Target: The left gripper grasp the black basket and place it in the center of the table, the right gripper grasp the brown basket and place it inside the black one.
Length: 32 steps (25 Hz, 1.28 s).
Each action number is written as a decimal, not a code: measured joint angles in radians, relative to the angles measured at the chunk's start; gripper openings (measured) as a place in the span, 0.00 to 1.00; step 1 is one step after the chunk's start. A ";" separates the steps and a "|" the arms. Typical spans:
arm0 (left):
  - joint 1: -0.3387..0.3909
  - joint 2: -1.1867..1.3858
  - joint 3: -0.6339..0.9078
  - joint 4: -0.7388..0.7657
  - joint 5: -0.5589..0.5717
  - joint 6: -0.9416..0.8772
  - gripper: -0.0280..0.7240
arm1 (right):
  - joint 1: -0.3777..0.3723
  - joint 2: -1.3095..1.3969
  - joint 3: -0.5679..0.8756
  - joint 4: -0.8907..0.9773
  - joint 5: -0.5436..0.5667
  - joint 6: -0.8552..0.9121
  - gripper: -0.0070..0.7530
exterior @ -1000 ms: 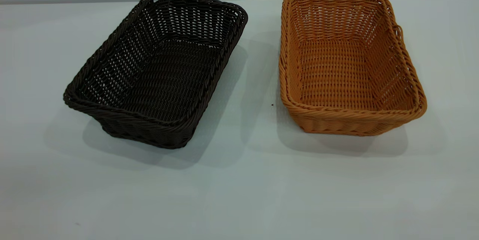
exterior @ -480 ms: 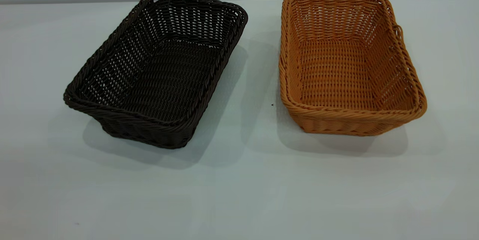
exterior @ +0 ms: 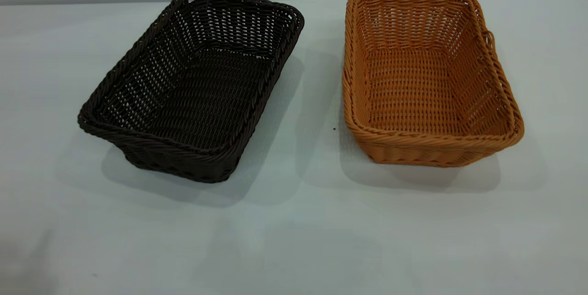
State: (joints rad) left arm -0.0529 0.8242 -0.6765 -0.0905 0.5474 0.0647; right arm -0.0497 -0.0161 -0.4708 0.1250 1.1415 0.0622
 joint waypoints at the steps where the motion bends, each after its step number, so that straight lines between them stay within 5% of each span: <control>1: 0.000 0.059 -0.009 0.000 -0.035 0.010 0.79 | 0.000 0.000 0.000 0.000 0.000 0.000 0.78; 13: -0.016 0.730 -0.243 0.000 -0.299 0.043 0.79 | 0.000 0.000 0.000 0.000 0.000 0.001 0.78; 20: -0.056 1.046 -0.429 0.000 -0.330 0.092 0.79 | 0.000 0.051 0.000 0.005 0.000 0.001 0.78; 32: -0.127 1.404 -0.684 -0.001 -0.357 0.144 0.79 | 0.000 0.534 -0.043 0.140 -0.077 -0.018 0.78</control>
State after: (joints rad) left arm -0.1799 2.2277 -1.3602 -0.0916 0.1904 0.2089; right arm -0.0497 0.5178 -0.5138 0.2654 1.0641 0.0447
